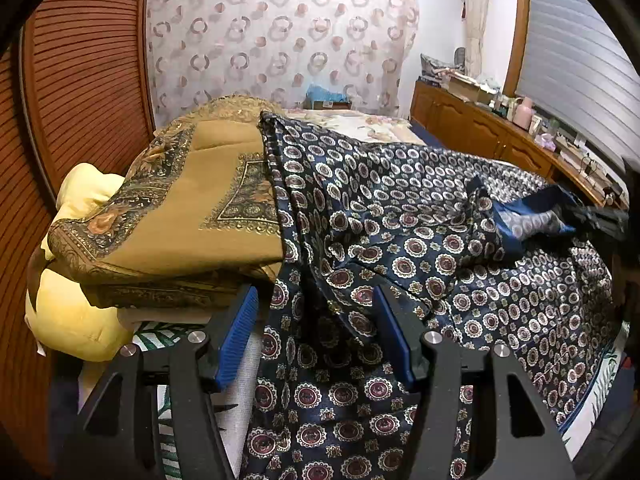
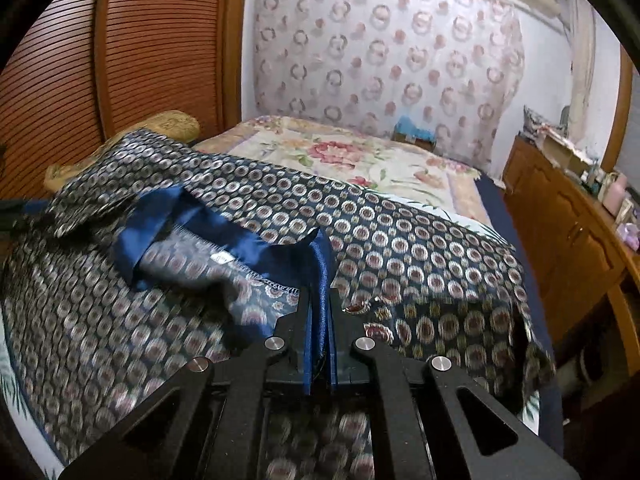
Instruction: Fold small clothes
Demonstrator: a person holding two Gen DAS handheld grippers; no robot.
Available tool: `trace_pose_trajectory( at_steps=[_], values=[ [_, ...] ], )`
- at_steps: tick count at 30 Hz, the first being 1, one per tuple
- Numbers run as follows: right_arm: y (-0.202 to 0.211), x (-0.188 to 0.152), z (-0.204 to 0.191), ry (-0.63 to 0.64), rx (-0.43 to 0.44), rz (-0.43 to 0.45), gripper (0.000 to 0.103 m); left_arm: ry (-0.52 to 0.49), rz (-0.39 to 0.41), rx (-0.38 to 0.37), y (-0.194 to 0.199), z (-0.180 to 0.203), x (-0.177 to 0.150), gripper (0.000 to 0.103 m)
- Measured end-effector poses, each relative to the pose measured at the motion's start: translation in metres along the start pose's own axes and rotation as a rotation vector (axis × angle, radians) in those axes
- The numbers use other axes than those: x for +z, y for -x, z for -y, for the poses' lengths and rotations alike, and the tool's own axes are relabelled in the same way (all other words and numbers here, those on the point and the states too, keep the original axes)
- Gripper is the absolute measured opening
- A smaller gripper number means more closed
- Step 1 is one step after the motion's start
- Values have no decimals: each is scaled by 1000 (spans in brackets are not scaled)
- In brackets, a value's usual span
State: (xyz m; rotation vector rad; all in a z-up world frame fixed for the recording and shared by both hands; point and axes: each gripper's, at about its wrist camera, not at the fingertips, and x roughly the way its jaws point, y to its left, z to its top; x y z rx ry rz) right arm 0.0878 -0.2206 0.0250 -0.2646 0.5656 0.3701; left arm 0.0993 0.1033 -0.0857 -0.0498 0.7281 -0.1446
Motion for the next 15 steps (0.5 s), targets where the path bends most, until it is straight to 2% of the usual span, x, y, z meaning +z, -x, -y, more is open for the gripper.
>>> trace_pose_trajectory(
  at_steps=[4, 8, 13, 15],
  values=[
    [20, -24, -9, -3, 23, 8, 6, 6, -1, -5, 0, -1, 1, 58],
    [37, -43, -6, -27, 47, -3, 6, -5, -19, -14, -5, 0, 3, 37],
    [60, -55, 2, -37, 58, -5, 6, -7, -37, -6, -8, 2, 3, 32],
    [65, -60, 5, -41, 65, -15, 6, -9, -40, 5, -9, 1, 3, 19]
  ],
)
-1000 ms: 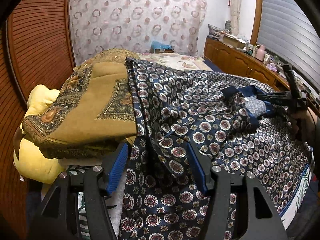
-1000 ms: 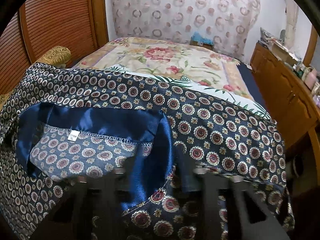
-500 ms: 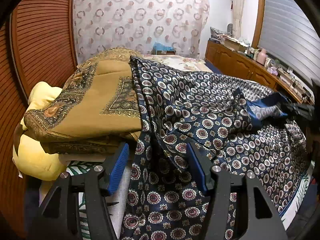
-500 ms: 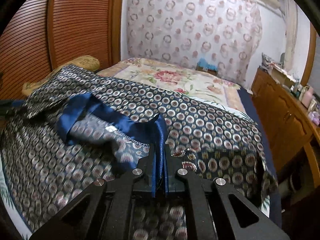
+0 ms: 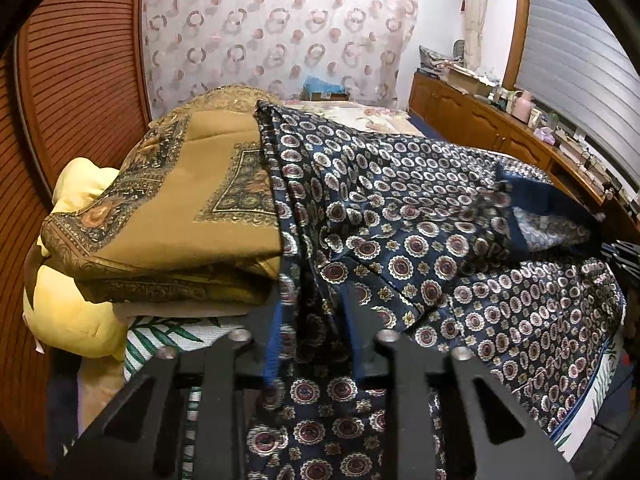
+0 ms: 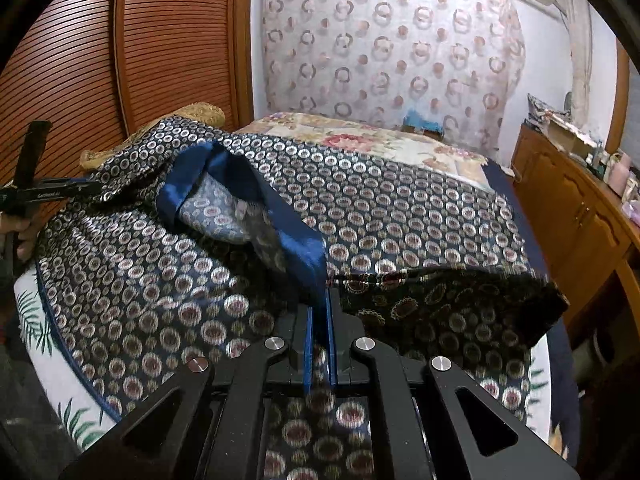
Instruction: Fold small clothes
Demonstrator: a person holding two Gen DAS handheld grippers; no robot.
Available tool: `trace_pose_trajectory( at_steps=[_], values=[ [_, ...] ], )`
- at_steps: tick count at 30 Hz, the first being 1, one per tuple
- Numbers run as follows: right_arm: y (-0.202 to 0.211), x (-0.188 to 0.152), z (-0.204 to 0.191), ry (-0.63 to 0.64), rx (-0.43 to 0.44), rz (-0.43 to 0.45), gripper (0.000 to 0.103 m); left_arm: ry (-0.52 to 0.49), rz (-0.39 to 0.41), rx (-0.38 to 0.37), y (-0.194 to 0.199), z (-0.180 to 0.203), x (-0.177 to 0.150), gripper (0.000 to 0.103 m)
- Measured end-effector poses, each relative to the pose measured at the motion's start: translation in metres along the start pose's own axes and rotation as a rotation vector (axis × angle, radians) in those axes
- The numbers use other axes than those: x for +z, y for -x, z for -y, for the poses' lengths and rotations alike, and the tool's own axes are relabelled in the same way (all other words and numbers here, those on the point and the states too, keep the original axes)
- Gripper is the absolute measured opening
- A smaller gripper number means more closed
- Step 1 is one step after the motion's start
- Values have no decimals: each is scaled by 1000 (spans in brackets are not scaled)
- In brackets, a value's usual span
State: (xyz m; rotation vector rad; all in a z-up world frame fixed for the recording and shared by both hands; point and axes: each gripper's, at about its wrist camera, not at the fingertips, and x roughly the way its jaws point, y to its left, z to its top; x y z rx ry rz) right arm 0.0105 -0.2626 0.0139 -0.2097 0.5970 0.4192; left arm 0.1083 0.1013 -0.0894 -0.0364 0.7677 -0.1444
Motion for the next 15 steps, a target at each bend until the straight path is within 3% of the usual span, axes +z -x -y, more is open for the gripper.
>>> trace_pose_trajectory(
  at_steps=[2, 8, 15],
  values=[
    [8, -8, 2, -6, 1, -12, 6, 5, 3, 5, 1, -3, 1, 6],
    [35, -24, 11, -35, 16, -35, 6, 30, 23, 9, 9, -14, -5, 5],
    [80, -36, 27, -59, -52, -20, 11, 21, 31, 19, 15, -10, -10, 5]
  ],
)
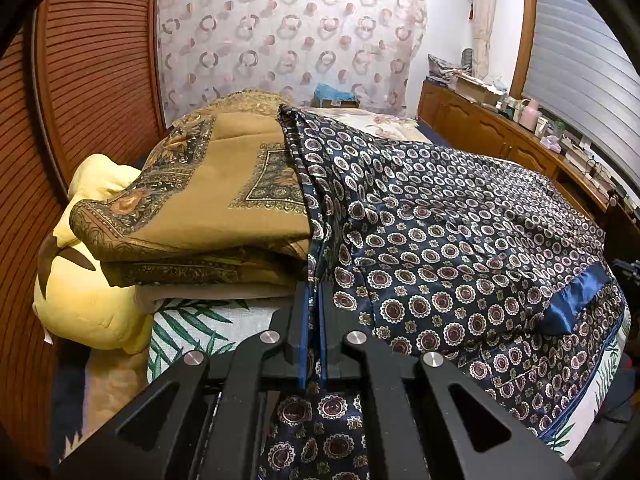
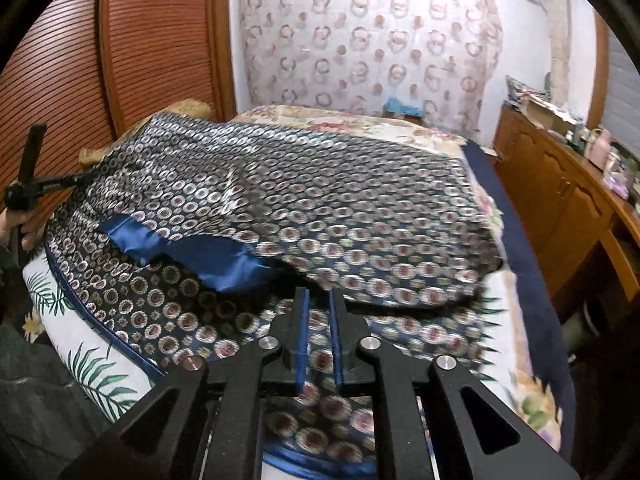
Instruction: Fold small clothes
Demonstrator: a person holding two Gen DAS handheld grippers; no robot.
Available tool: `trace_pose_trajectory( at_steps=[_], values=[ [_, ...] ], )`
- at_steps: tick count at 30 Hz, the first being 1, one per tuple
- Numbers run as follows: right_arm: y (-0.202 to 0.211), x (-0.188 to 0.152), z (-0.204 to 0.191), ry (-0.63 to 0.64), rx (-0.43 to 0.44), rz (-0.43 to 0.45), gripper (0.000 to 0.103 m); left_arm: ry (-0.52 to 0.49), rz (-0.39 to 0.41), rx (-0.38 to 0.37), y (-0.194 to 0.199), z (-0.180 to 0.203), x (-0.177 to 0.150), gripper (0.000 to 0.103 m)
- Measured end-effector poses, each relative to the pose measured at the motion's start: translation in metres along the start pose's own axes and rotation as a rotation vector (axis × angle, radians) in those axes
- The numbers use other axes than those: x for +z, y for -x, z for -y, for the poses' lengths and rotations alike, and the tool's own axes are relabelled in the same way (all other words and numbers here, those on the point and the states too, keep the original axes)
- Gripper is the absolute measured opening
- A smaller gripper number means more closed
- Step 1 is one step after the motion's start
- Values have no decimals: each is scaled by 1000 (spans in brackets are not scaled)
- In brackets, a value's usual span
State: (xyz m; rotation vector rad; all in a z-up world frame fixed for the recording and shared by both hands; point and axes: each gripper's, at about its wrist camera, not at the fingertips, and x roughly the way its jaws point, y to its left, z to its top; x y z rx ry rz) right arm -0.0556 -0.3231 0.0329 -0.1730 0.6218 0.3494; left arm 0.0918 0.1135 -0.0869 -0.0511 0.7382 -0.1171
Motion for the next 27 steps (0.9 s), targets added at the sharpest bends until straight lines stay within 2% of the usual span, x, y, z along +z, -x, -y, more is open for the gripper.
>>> trace_pose_trajectory(
  at_steps=[1, 3, 6, 14, 20, 24, 27],
  values=[
    [5, 1, 5, -6, -17, 6, 12, 0, -1, 0, 0, 0, 0, 5],
    [10, 4, 15, -21, -54, 13, 24, -3, -5, 2, -1, 2, 0, 5],
    [12, 10, 32, -52, -92, 28, 30, -6, -6, 5, -1, 3, -1, 5],
    [-19, 24, 80, -136, -233, -14, 37, -32, 18, 11, 4, 8, -1, 5],
    [-40, 29, 108, -224, -150, -77, 37, -53, 35, 18, 6, 10, 3, 5],
    [-36, 32, 107, -201, -119, -93, 9, -38, 41, 22, 5, 5, 6, 5],
    [-35, 37, 111, -193, -84, -81, 2, -31, 49, 20, 8, 3, 6, 5]
  ],
)
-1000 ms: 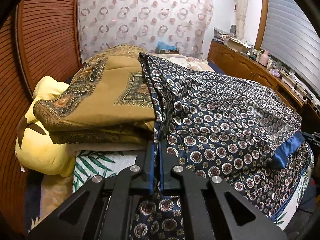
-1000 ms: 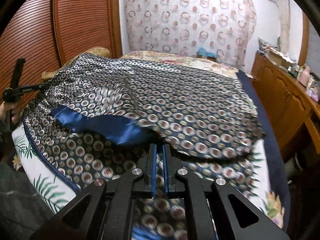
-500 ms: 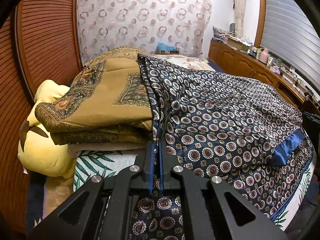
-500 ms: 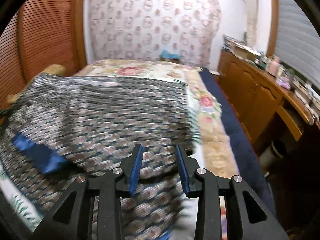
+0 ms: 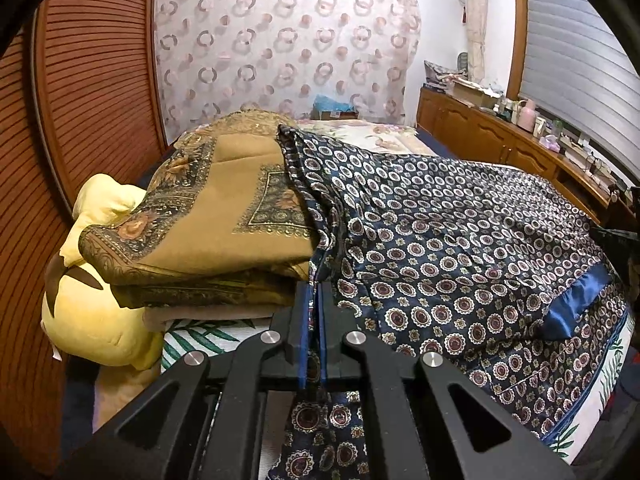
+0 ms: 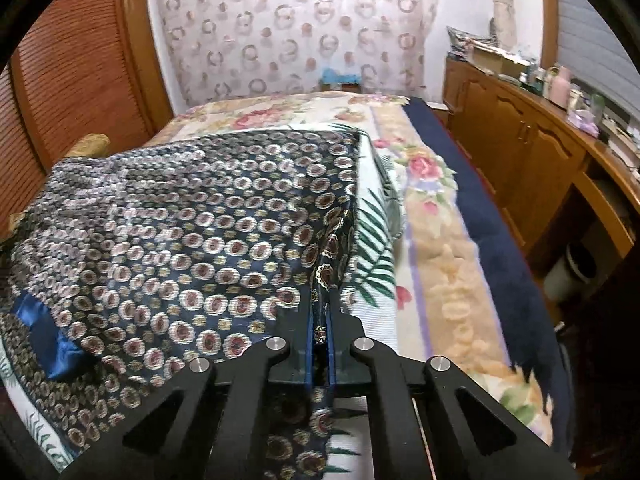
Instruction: Fold small clothes
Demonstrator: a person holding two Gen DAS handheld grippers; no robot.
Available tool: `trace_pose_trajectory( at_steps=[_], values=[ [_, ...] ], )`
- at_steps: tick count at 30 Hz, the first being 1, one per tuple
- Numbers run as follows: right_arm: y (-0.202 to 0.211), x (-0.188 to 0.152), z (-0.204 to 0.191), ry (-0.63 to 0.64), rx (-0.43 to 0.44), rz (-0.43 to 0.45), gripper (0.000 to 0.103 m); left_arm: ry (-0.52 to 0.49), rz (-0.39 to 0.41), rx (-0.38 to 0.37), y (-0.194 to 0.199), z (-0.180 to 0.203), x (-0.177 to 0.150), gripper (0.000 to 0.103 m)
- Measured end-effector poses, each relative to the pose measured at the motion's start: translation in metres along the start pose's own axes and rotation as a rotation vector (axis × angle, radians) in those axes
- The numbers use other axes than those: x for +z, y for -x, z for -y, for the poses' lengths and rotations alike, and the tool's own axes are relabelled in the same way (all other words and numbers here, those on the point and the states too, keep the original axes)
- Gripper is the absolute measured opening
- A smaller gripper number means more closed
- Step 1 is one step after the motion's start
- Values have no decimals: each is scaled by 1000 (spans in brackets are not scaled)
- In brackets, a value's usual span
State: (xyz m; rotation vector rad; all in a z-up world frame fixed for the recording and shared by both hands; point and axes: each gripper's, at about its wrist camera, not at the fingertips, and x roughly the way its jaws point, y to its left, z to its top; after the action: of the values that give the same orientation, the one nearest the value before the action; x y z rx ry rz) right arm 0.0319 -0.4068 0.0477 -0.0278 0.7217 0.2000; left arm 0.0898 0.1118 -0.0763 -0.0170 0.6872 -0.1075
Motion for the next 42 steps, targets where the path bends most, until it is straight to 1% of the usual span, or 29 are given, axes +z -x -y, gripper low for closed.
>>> trace_pose_trajectory(
  at_steps=[4, 6, 9, 12, 15, 17, 18, 19, 20, 23, 25, 27, 29, 32, 35, 37, 38, 39, 41, 42],
  values=[
    [28, -9, 5, -18, 47, 53, 1, 10, 23, 9, 9, -4, -2, 4],
    [43, -13, 5, -23, 66, 87, 1, 19, 34, 18, 14, -8, -3, 1],
    [64, -22, 3, -20, 90, 117, 1, 23, 37, 20, 19, -11, -4, 0],
    [79, -31, 0, -2, 96, 121, 1, 14, 46, 20, 26, -10, -7, 0],
    [88, -38, -3, 6, 97, 123, 1, 26, 58, 4, 37, -9, -11, 0],
    [83, -40, -6, 11, 83, 120, 1, -7, 76, 27, 43, -2, -12, 0],
    [82, -40, -4, 10, 76, 116, 1, -31, 84, 25, 45, 4, -12, 0],
    [78, -40, -4, 7, 73, 111, 1, -50, 71, 4, 45, 8, -12, 0],
    [75, -38, -3, 3, 69, 105, 1, -59, 55, -16, 43, 12, -11, 3],
    [68, -34, -6, -4, 66, 102, 1, -61, 22, -31, 35, 18, -9, 19],
    [66, -31, -9, -5, 68, 102, 1, -60, -2, -27, 27, 19, -12, 26],
    [66, -31, -10, -3, 70, 100, 1, -49, -35, -18, 18, 18, -16, 34],
    [65, -31, -11, 1, 68, 98, 1, -39, -55, -8, 11, 15, -18, 39],
    [65, -31, -10, 1, 68, 95, 1, -10, -70, -6, 4, 9, -19, 39],
    [63, -31, -8, -2, 66, 92, 1, 7, -65, -29, 1, 3, -19, 39],
    [61, -31, -7, -4, 66, 89, 1, 5, -54, -20, -2, 3, -15, 39],
    [60, -31, -6, -4, 67, 88, 1, -1, -50, -17, -3, 3, -13, 35],
    [59, -31, -7, -5, 67, 86, 1, -10, -48, -17, -5, 4, -12, 24],
    [58, -31, -6, -5, 69, 85, 1, -27, -47, -20, -6, 9, -9, 11],
    [58, -31, -7, -4, 69, 84, 1, -39, -45, -23, -6, 11, -9, 8]
  ],
)
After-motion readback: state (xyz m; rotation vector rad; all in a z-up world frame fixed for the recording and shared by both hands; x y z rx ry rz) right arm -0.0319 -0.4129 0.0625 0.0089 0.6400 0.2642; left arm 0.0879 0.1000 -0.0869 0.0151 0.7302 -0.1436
